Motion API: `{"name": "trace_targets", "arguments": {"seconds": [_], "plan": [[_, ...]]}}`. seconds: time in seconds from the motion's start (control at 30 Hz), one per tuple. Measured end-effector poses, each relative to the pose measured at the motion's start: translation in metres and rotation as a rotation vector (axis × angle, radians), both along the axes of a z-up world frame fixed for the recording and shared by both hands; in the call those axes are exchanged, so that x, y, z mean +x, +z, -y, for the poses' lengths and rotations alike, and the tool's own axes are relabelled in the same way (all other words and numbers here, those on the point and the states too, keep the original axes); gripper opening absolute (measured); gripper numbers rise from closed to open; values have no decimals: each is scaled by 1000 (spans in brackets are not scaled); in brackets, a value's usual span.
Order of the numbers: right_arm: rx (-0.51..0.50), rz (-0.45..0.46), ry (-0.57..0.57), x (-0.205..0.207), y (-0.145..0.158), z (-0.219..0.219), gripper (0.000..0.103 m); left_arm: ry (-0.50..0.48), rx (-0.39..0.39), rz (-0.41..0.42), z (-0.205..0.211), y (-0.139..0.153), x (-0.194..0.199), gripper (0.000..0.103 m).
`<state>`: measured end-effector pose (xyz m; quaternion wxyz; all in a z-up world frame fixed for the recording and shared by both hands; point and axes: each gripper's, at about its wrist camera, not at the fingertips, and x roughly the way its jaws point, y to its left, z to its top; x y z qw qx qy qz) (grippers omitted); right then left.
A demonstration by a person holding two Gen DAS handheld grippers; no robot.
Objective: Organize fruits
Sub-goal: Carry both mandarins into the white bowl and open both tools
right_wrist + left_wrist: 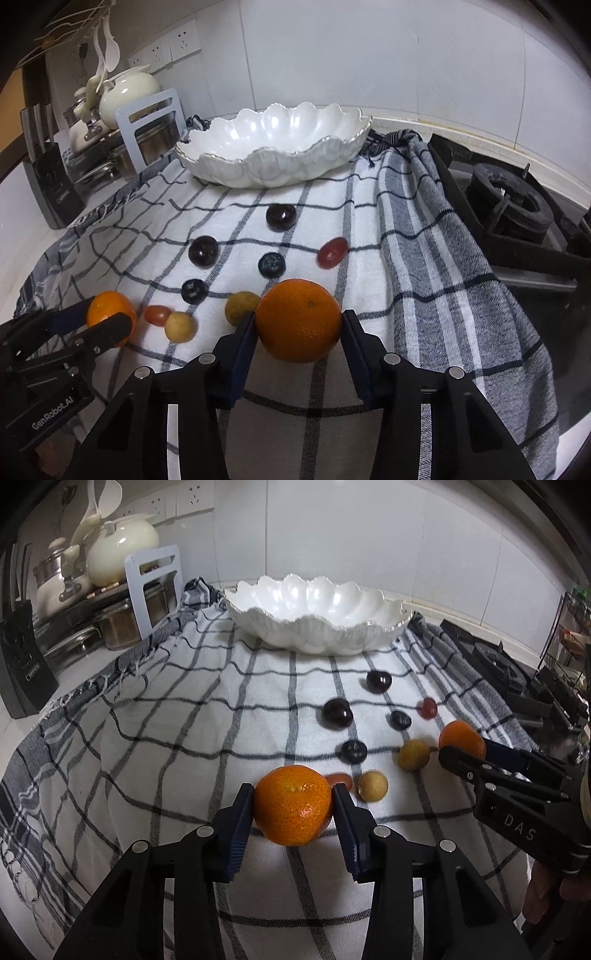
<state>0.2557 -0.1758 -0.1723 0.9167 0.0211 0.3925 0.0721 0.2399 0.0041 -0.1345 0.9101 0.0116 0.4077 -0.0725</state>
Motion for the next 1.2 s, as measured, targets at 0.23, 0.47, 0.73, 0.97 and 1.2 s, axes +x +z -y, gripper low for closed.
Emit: {"name": "trace_targets", "arguments": {"seconds": [0.23, 0.47, 0.73, 0.97, 1.2], "plan": [[-4, 37, 3, 2, 24, -6, 47, -4, -29, 50, -6, 23, 7, 42], [-15, 93, -2, 8, 51, -12, 47, -20, -51, 102, -8, 46, 19, 42], [-14, 162, 17, 23, 78, -13, 47, -31, -46, 176, -5, 74, 35, 42], [-13, 230, 64, 46, 100, -12, 47, -5, -42, 232, 1, 100, 56, 42], [-3, 275, 86, 79, 120, -5, 47, 17, -33, 284, 7, 119, 84, 42]]}}
